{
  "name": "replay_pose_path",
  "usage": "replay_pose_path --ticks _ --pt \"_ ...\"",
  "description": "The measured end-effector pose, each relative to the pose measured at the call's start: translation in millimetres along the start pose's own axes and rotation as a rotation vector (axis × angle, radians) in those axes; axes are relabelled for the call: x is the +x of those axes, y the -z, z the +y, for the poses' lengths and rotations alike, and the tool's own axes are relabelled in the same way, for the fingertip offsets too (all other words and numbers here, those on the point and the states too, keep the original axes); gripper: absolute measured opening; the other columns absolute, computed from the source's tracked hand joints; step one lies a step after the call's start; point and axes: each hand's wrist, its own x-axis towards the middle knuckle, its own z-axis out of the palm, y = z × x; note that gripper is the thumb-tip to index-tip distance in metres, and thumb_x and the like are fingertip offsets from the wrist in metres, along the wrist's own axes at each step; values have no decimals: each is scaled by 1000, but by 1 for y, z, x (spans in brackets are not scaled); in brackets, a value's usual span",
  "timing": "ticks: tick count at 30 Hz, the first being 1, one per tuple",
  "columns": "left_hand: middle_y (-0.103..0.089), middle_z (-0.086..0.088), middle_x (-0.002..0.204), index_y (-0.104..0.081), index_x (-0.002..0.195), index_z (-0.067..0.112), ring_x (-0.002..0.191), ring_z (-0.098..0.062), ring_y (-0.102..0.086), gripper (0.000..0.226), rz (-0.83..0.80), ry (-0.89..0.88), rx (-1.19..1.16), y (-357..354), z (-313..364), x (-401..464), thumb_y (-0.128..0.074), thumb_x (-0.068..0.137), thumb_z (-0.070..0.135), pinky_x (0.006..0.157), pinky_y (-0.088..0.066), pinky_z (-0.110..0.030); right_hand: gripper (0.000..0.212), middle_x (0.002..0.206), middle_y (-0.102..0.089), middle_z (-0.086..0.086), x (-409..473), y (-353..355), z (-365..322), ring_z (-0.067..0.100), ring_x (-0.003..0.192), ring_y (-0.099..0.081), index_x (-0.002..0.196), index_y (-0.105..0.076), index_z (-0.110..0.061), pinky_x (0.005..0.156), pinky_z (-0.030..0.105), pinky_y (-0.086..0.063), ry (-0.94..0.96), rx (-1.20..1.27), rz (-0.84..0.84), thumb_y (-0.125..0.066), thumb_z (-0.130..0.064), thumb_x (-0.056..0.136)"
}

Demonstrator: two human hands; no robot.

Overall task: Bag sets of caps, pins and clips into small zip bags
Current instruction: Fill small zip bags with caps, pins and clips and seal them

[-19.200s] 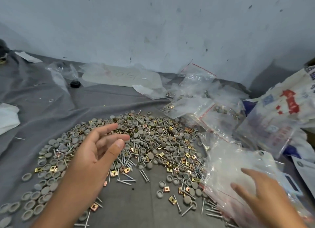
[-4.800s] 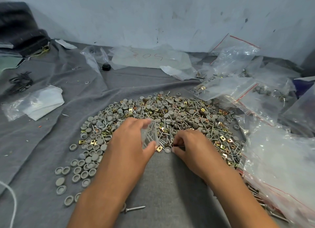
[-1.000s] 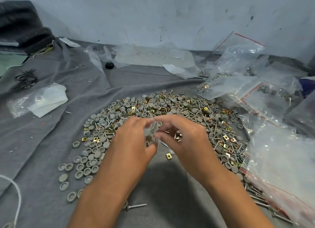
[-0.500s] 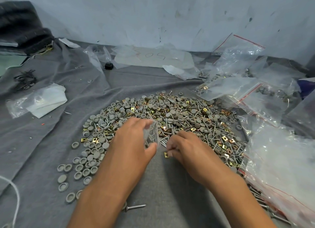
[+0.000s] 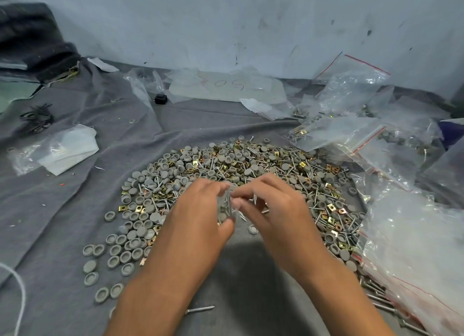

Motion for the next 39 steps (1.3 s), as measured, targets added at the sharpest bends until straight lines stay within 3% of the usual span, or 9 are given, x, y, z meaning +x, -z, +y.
replay_pose_path --ticks 4,7,10,15,25,28,34,36,39 --pt "-50 21 119 -53 136 34 90 3 -45 57 -10 6 -23 2 0 -3 -76 83 34 87 -37 -14 9 99 -62 -15 11 21 33 -5 86 -56 103 -71 -30 78 11 -46 -228 -55 108 -64 -29 97" --pt "-46 25 115 -51 138 37 85 5 -46 59 -21 12 -25 3 1 -3 -75 84 36 84 -37 -13 16 113 -61 -11 11 28 59 7 102 -58 113 -69 -33 89 28 -50 -409 -240 -134 -63 -27 99" --pt "-44 25 114 -51 138 36 82 4 -46 59 -27 23 -31 3 0 -2 -75 84 35 83 -36 -14 32 122 -58 -12 6 18 62 14 117 -52 127 -61 -37 99 39 -47 -419 -365 -344 -66 -41 96" --pt "-48 22 114 -54 134 36 88 3 -45 55 -13 16 -11 0 2 -1 -75 84 35 83 -35 -15 38 117 -59 -12 6 4 58 13 111 -52 117 -59 -33 91 36 -48 -440 -354 -256 -74 -49 87" --pt "-48 22 109 -53 136 35 76 7 -43 56 -28 32 -15 0 3 0 -75 84 33 78 -37 -15 31 112 -64 0 8 -8 51 21 101 -62 120 -61 -21 89 39 -52 -476 -339 -252 -72 -24 91" --pt "-48 22 111 -53 137 34 76 7 -43 57 -30 35 -15 1 2 0 -75 84 33 77 -37 -15 28 109 -62 -2 6 -5 52 18 96 -60 117 -62 -21 85 36 -53 -437 -291 -253 -70 -16 91" --pt "-47 23 109 -54 136 35 76 8 -43 58 -16 23 -19 1 0 -1 -76 83 33 79 -36 -15 14 96 -63 -14 5 17 51 -3 74 -54 99 -66 -33 58 9 -36 -499 -117 -238 -65 -19 98" --pt "-46 23 111 -54 136 34 76 6 -44 58 -11 18 -13 -1 0 0 -76 83 34 82 -35 -14 14 87 -66 -14 7 26 45 -4 67 -58 93 -65 -34 53 9 -39 -521 51 -193 -66 -22 98" --pt "-49 21 113 -56 134 33 81 -1 -44 55 2 7 -13 -3 1 1 -76 82 32 83 -35 -15 8 83 -69 -10 9 28 22 2 71 -60 94 -68 -28 65 20 -46 -484 371 -166 -68 -20 96"
